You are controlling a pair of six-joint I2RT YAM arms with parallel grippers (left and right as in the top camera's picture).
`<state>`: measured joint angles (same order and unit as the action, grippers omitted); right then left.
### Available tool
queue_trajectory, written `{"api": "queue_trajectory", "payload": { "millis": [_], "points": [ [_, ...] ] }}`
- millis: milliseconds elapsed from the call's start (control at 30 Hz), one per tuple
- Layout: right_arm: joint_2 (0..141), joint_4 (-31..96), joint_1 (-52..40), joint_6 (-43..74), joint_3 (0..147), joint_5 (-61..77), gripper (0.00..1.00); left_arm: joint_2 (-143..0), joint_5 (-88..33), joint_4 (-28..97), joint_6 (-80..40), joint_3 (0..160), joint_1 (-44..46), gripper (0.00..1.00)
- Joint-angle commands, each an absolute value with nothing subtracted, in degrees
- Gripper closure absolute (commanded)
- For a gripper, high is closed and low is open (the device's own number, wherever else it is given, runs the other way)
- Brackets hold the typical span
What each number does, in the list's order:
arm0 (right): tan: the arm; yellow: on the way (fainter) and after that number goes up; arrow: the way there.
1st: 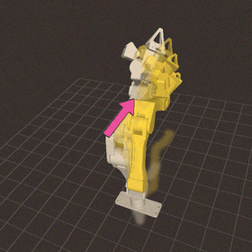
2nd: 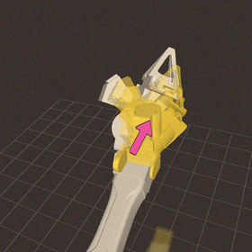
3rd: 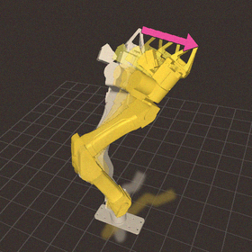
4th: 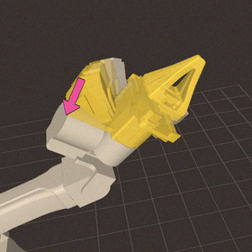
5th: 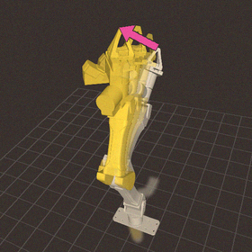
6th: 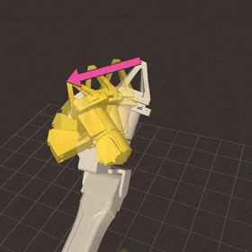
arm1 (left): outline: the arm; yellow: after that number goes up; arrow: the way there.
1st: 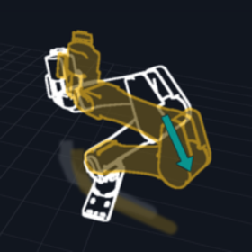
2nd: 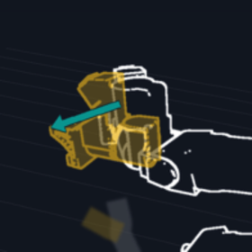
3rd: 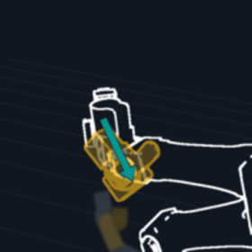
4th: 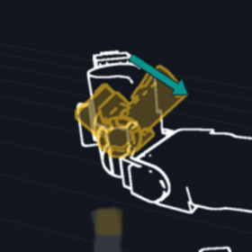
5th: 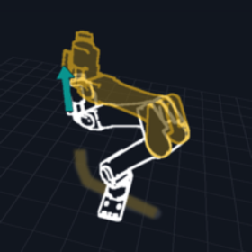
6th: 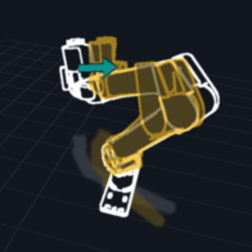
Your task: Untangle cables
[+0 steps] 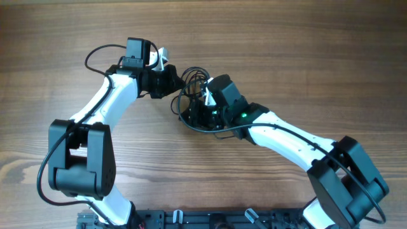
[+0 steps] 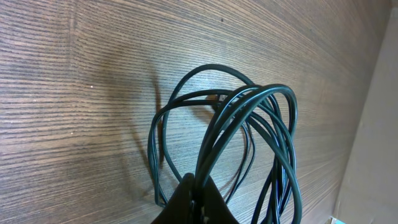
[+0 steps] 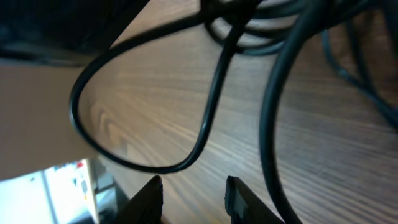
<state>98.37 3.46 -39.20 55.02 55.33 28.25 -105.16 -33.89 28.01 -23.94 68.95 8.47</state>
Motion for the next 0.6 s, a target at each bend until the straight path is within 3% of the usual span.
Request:
{"api": "queue_trajectory", "payload": {
  "millis": [0,267,567],
  "points": [
    [97.62,2.81,-39.48,59.00,56.12,19.90,0.75,-104.90,-33.61,27.88,-24.49,68.88,8.16,0.96],
    [97.62,-7.11,-38.06,60.97,56.14,18.83,0.96,-104.90,-33.61,27.90,-24.47,68.88,8.16,0.96],
    [97.62,-7.73,-32.49,63.16,56.14,18.83,0.96,-104.90,-33.58,27.94,-24.47,68.88,8.16,0.96]
  ]
}}
